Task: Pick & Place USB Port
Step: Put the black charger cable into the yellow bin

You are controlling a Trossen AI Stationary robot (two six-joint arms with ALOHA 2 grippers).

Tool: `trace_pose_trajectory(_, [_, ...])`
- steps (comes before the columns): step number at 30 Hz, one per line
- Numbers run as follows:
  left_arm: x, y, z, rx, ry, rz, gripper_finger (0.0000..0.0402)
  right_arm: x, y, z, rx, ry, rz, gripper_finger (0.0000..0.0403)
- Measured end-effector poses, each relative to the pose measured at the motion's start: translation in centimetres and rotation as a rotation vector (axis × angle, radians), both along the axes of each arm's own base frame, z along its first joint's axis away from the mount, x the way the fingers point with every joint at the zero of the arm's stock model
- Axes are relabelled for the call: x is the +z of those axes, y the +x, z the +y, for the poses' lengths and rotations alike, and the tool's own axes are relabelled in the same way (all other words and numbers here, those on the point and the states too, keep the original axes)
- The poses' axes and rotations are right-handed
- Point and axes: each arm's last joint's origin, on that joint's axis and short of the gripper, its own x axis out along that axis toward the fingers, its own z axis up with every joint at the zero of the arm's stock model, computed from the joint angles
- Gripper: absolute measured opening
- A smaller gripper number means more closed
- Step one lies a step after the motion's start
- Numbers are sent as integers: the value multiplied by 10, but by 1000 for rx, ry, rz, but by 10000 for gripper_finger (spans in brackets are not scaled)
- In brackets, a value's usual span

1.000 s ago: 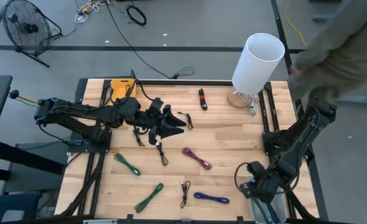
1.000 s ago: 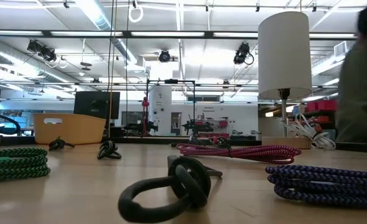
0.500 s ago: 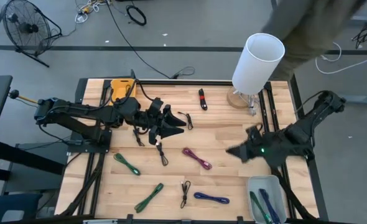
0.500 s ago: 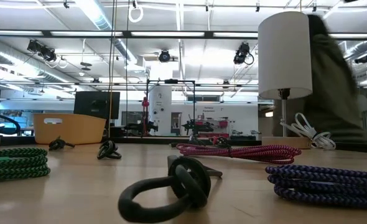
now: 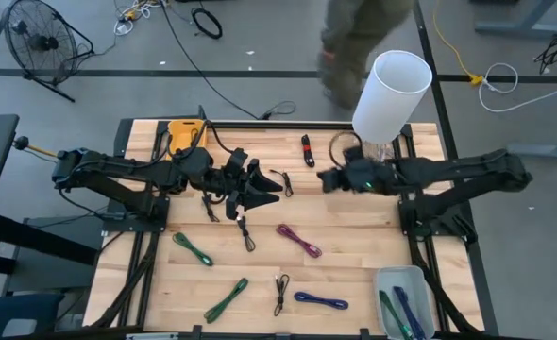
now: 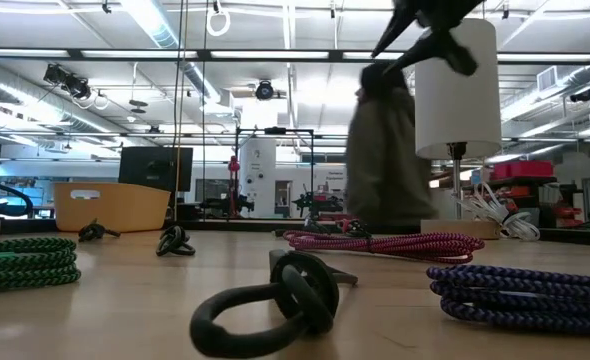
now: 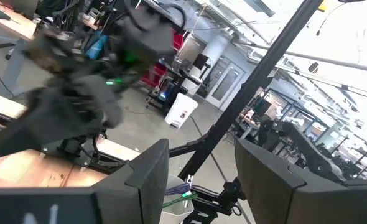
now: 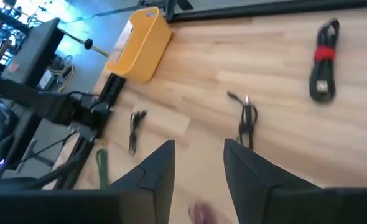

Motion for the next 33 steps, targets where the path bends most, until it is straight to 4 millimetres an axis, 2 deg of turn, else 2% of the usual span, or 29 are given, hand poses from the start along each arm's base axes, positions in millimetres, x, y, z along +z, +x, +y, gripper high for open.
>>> trace_pose_trajectory(7, [0,0,0,1,6,-1,188,-25,36,-50,7,4,20,135])
trace_pose_trajectory(17, [0,0,-1,-47,13,-1,188,-76,62,-106,8,86,115,137])
trace_pose_trajectory(23, [0,-1,-3,-116,23,0,188,-97,64,-127,-14,105,164,169])
trace_pose_trajectory(28, [-2,-1,-4,-155,28,13,188,-103,60,-140,-55,85,201,195])
trace_pose_trajectory(33, [-3,-1,-5,-179,31,24,188,-103,56,-147,-118,56,224,199])
